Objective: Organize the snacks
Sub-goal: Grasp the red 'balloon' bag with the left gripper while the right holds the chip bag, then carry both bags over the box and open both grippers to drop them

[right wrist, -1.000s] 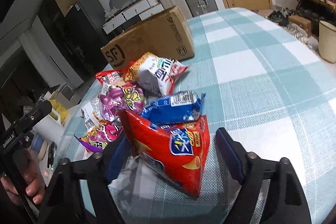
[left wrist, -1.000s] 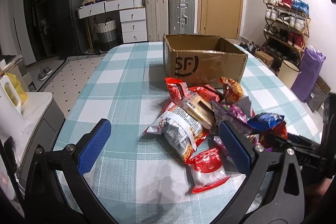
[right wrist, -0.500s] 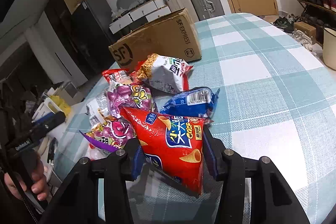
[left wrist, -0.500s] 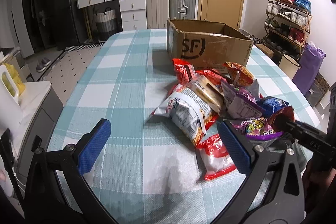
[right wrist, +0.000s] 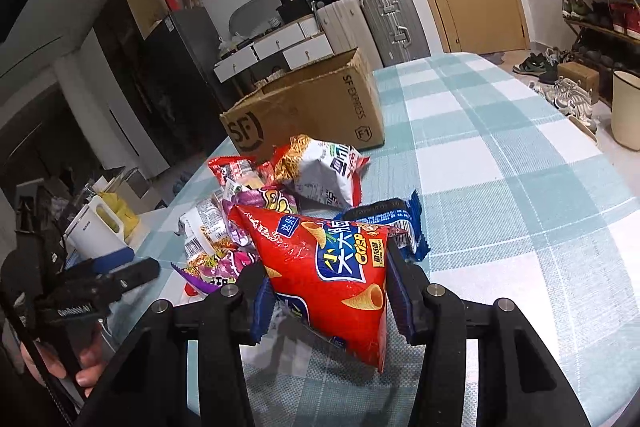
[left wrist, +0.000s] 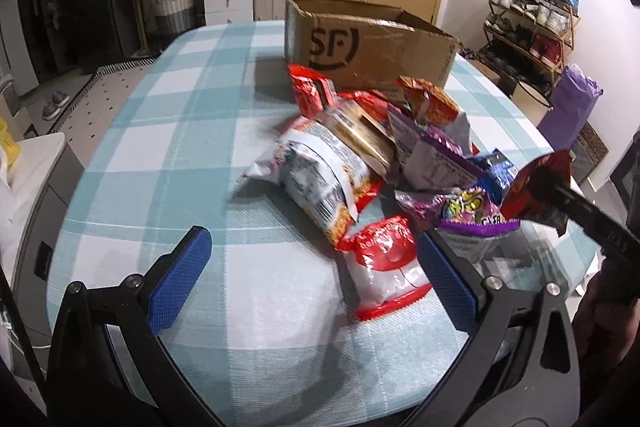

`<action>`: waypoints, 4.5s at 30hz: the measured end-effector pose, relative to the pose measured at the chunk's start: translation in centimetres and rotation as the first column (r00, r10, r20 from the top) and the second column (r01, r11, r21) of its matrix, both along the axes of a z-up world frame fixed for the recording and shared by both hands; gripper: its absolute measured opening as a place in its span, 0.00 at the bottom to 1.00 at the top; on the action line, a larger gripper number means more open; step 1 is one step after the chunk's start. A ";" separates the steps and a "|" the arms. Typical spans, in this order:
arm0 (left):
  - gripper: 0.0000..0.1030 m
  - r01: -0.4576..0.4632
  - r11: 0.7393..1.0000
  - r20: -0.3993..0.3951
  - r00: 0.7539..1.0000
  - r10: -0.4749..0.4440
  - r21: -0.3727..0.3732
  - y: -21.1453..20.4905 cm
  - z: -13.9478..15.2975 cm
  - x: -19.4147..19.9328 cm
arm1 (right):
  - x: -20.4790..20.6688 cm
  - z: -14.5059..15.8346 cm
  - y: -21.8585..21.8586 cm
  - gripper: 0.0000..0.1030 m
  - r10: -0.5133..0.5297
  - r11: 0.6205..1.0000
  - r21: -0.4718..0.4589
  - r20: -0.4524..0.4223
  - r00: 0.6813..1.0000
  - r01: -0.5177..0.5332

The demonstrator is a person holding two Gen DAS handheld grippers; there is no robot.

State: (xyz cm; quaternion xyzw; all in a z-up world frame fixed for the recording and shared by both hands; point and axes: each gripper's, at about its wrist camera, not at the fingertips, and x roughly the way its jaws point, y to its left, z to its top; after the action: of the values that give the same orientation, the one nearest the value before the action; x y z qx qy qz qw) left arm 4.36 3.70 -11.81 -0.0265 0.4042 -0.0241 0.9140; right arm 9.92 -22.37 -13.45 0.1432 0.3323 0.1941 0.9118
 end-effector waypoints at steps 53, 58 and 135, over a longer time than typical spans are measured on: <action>0.38 0.165 0.962 -0.026 0.984 -0.174 -0.219 0.8 -1.3 -0.9 | -1.8 3.0 0.2 0.47 0.001 1.000 -0.012 0.070 0.998 0.000; 0.38 0.167 0.959 0.029 0.986 -0.164 -0.229 2.0 1.3 -1.4 | -1.5 3.9 1.0 0.47 0.016 1.000 -0.013 0.083 0.996 -0.015; 0.68 0.181 0.979 0.053 0.983 -0.177 -0.095 -0.3 8.1 32.8 | 28.2 8.5 6.6 0.71 0.151 0.986 -0.073 0.023 0.988 -0.149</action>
State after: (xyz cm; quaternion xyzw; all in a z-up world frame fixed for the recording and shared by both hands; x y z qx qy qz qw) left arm 37.17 3.40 -3.72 -0.0349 0.3829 -0.1267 0.9144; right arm 38.12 -15.76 -4.92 0.0826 0.3356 0.2524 0.9038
